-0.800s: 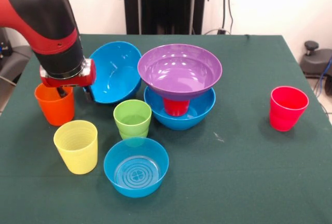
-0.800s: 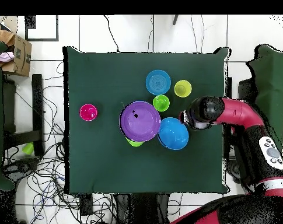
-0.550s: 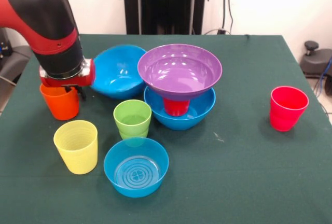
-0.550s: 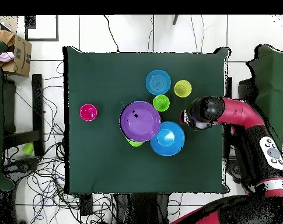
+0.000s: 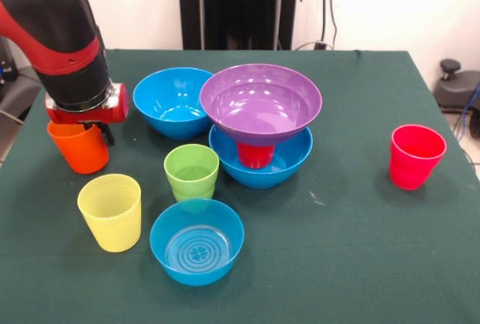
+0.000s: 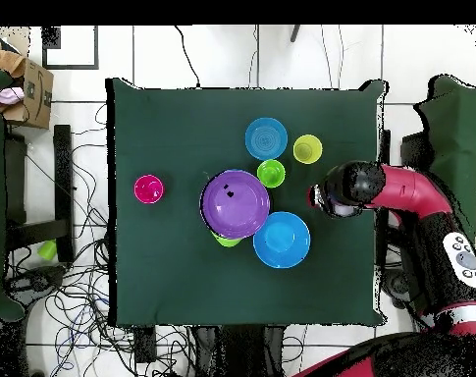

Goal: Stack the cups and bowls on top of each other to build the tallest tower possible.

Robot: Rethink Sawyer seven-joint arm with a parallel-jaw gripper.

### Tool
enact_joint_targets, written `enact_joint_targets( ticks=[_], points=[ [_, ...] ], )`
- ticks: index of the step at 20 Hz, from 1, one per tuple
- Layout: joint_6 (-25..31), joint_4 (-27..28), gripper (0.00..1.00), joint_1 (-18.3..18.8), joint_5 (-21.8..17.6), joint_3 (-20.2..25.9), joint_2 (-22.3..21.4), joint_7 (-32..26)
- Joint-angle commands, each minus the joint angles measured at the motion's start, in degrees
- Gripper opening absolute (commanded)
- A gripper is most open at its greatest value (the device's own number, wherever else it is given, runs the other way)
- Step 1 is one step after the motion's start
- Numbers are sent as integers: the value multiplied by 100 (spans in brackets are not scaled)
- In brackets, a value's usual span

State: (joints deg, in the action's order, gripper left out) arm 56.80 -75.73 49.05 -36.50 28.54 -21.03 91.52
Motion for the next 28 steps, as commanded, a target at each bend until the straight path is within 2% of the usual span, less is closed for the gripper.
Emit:
enact_joint_targets(
  ticks=[1,7,12,13,15,17,25,28],
  points=[
    [-163,12,0,-69,-245,63,306,-1033],
    [-137,-9,0,-25,-181,81,297,-1019],
    [57,-229,0,-67,-20,95,-87,-877],
    [239,-324,0,-94,56,87,-320,-856],
    [328,-378,0,-101,90,84,-455,-871],
    [663,-520,0,-123,192,60,-876,-925],
    [937,-393,0,-181,214,59,-968,-955],
    [1108,-447,0,-187,246,52,-1168,-959]
  ],
)
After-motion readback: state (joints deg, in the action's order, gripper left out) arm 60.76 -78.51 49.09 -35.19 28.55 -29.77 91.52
